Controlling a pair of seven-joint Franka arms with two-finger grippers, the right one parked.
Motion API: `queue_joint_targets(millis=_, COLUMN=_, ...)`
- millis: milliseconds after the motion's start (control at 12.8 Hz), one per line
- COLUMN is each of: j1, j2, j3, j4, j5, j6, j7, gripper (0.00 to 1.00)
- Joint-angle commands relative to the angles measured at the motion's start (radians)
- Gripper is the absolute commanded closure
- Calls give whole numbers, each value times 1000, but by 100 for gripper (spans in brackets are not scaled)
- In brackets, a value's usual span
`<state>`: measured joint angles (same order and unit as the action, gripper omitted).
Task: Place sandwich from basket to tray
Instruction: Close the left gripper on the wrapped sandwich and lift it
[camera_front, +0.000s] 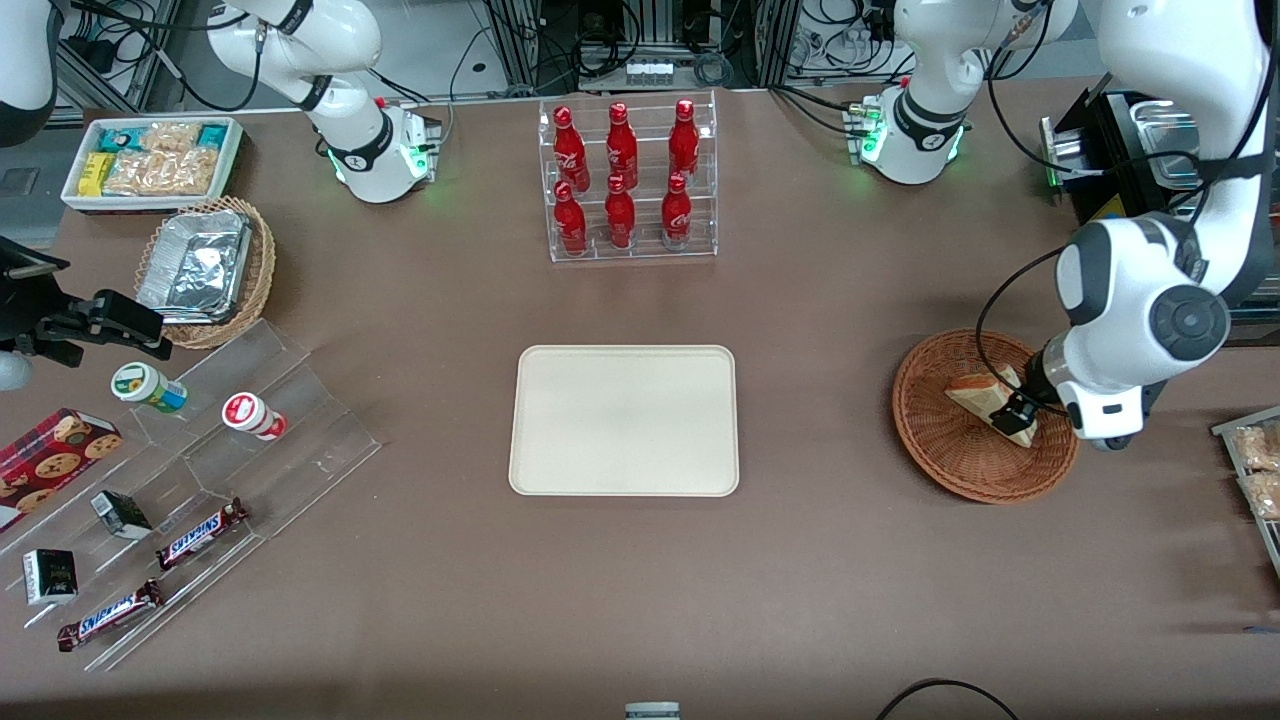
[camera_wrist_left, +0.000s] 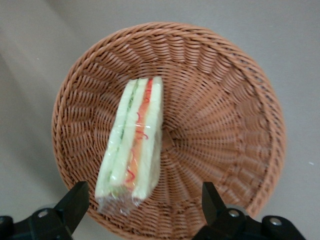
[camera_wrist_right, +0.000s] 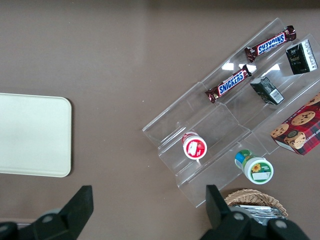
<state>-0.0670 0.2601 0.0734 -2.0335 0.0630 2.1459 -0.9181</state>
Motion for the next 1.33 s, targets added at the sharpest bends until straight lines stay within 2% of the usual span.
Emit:
queue_joint_targets(millis=0, j1=33, j2=4, j3=13, j4=-8, j5=32, j6=9, j7=20, gripper=0)
queue_joint_targets(millis=234, j1=87, j2=27, j3=11, j4=-16, j5=11, j6=54, j7=33, gripper=0)
queue_joint_targets(millis=391, j1=95, j2=62, j3=11, j4=-25, j5=-64, j6=110, j7=28, gripper=0)
queue_joint_targets(millis=469, j1=96, j2=71, j3=13, j4=-27, j5=-75, j6=127, j7=30, gripper=0)
queue_joint_targets(millis=938, j1=85, j2=79, j3=11, j4=-36, j5=-80, j6=143, j7=30, gripper=0)
queue_joint_targets(millis=1250, j1=72, j2=93, j3=9, j4=-102, j5=-78, j6=235, j7=30, gripper=0)
